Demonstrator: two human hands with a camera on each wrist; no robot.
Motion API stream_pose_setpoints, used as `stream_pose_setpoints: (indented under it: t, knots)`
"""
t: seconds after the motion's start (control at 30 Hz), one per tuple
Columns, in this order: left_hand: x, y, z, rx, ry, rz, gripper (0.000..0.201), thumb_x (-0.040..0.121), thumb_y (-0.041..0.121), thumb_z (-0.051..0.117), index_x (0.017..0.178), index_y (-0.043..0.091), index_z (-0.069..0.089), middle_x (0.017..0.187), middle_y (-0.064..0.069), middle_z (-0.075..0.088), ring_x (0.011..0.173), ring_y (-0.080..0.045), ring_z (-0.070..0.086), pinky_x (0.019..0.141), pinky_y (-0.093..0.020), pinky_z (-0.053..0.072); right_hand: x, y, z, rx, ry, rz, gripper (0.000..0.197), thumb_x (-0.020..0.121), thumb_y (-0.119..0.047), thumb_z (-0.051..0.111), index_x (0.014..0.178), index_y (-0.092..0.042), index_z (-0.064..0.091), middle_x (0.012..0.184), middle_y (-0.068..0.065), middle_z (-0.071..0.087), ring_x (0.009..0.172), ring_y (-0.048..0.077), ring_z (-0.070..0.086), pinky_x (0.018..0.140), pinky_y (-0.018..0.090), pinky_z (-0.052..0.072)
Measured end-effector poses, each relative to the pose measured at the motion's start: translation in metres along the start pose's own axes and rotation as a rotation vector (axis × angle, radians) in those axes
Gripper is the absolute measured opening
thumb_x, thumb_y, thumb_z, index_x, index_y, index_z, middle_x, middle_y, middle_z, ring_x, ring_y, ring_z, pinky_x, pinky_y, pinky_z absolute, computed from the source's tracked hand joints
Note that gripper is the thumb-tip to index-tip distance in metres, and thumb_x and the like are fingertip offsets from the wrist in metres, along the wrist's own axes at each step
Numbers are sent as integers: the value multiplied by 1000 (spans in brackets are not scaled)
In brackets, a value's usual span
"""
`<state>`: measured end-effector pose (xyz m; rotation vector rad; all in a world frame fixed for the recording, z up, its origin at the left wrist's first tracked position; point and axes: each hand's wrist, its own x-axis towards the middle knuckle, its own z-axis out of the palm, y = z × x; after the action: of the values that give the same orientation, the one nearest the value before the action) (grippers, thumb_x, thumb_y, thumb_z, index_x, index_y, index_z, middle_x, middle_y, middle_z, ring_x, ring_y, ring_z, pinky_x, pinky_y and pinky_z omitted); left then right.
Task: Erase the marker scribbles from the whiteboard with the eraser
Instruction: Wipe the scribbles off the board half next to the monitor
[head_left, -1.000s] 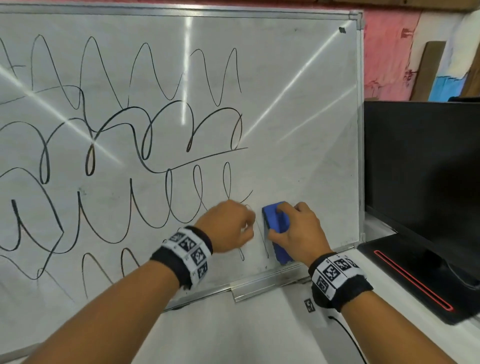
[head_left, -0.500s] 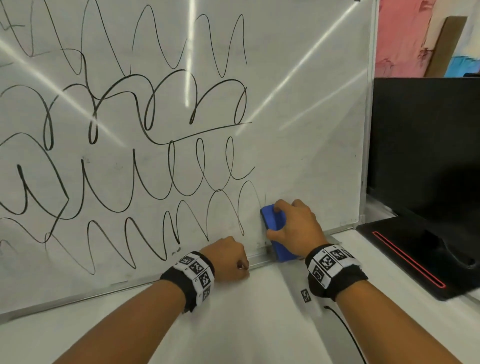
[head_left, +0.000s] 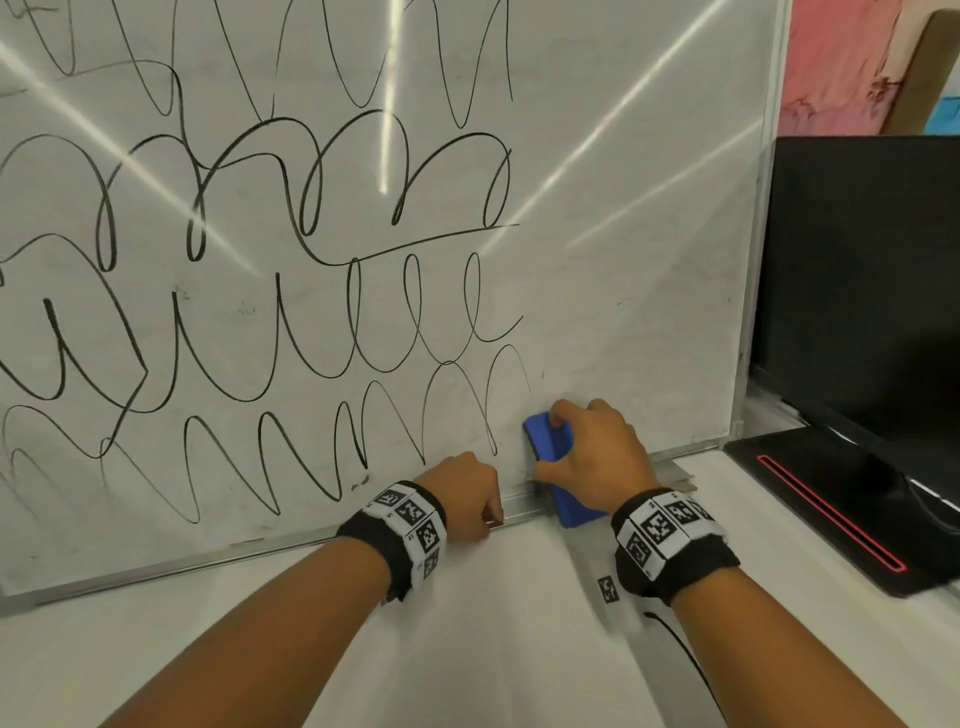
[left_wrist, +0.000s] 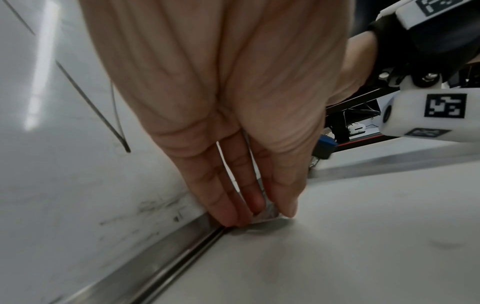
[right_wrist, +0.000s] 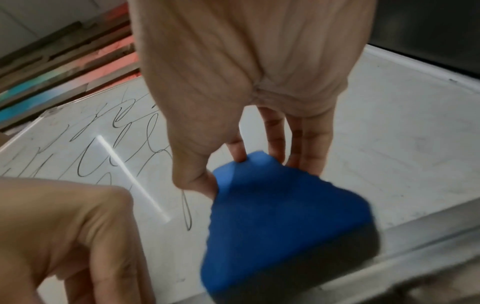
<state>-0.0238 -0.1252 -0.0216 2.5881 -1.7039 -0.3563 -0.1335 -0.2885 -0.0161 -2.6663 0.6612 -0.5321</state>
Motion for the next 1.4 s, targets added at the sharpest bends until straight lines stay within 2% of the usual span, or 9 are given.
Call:
stream_pose_setpoints:
  t: [0.13,0.27,0.37,0.63,0.77,0.87,1.07,1.27,1.4]
  knots:
    - [4,1,0,3,-35,-35,25,85,17,72,110,22,76,111,-2,70,109,-18,58,93,-30,51,18,-12,-10,118,215,-24,50,75,-43,76,119,-30,56,102,0,46,81,20,52,66,28,45]
    - [8,1,0,6,-51,-59,24,84,19,74,107,22,77,111,-2,69,102,-19,63,94,-33,53,33,-20,-20,159,302,-36,50,76,-41,76,121,-29,56,104,1,47,83,20,52,65,28,44]
    - [8,1,-1,-5,-52,-36,25,85,18,73,110,21,76,112,-1,71,105,-16,62,95,-29,52,25,-13,-13,115,242,-39,51,76,-41,76,120,-29,55,103,1,47,82,21,53,65,27,43]
    - [7,3,-3,-11,-53,-66,23,83,20,75,107,22,77,105,2,73,97,-15,65,84,-22,51,0,5,-4,-90,-126,35,51,69,-42,82,111,-28,56,99,1,50,81,21,53,65,29,44]
    - [7,4,-2,-8,-46,-80,24,83,19,76,107,22,78,105,2,73,97,-16,66,83,-22,52,-2,5,-4,-140,-234,42,44,68,-39,82,101,-23,59,84,-4,53,75,17,54,60,27,44]
    - [8,4,-1,-18,-44,-87,24,84,20,75,107,22,77,105,2,73,99,-16,65,80,-20,48,-3,5,-1,-122,-193,35,45,67,-43,82,98,-25,56,85,-4,53,73,15,53,59,27,43]
    - [7,3,0,-41,-33,-82,23,84,20,76,106,22,78,103,4,74,97,-13,65,81,-19,49,-2,-3,-2,15,-14,31,50,72,-45,81,107,-25,52,96,3,48,79,23,52,63,30,41]
    - [7,2,0,-47,-31,-84,24,85,20,75,108,23,77,108,1,71,103,-14,60,84,-20,47,-5,-2,-1,-85,-226,63,42,72,-41,81,96,-20,54,84,-3,53,68,11,51,57,26,44]
    - [7,3,-1,-42,-30,-76,23,85,20,75,107,22,77,106,2,72,102,-13,61,83,-19,47,-2,-7,-4,17,-45,44,47,72,-43,81,104,-22,52,93,2,50,73,17,51,57,26,39]
